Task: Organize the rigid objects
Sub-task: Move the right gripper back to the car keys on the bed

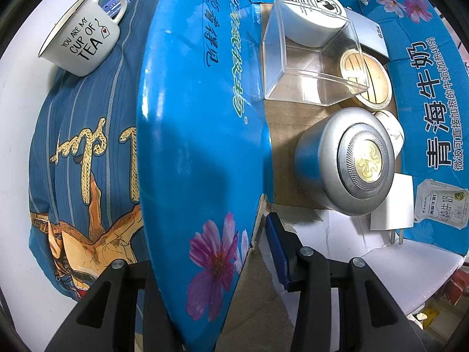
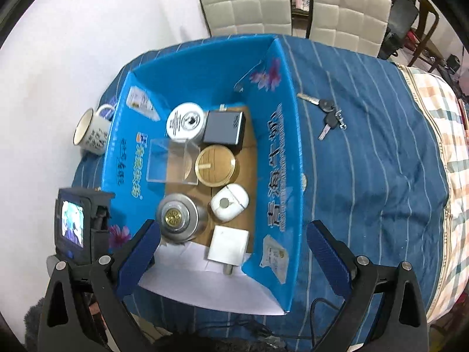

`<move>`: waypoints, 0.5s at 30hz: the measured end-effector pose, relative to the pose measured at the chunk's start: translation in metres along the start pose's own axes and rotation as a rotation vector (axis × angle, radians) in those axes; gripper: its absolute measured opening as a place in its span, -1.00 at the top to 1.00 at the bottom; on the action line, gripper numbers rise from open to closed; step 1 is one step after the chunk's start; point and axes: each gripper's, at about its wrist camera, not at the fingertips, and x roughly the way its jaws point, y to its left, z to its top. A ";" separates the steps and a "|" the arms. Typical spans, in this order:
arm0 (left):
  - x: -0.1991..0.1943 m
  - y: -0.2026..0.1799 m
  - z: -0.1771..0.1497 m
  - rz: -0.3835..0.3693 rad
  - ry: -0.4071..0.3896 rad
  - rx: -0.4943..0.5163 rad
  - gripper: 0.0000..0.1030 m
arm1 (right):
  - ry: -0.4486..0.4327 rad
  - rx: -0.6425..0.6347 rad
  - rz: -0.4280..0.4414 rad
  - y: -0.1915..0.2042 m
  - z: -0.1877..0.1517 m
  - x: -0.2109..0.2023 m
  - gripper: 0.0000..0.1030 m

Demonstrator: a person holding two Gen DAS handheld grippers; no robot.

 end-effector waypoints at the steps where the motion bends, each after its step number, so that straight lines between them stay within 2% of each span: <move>1: 0.000 0.000 0.000 0.000 0.000 0.001 0.24 | -0.008 0.006 0.000 -0.002 0.001 -0.003 -0.97; 8: 0.001 0.001 0.001 0.001 0.005 0.006 0.23 | -0.064 0.079 0.030 -0.030 0.014 -0.015 -0.97; 15: 0.002 0.002 0.002 -0.001 0.007 0.003 0.23 | -0.144 0.384 0.066 -0.146 0.063 0.005 -0.97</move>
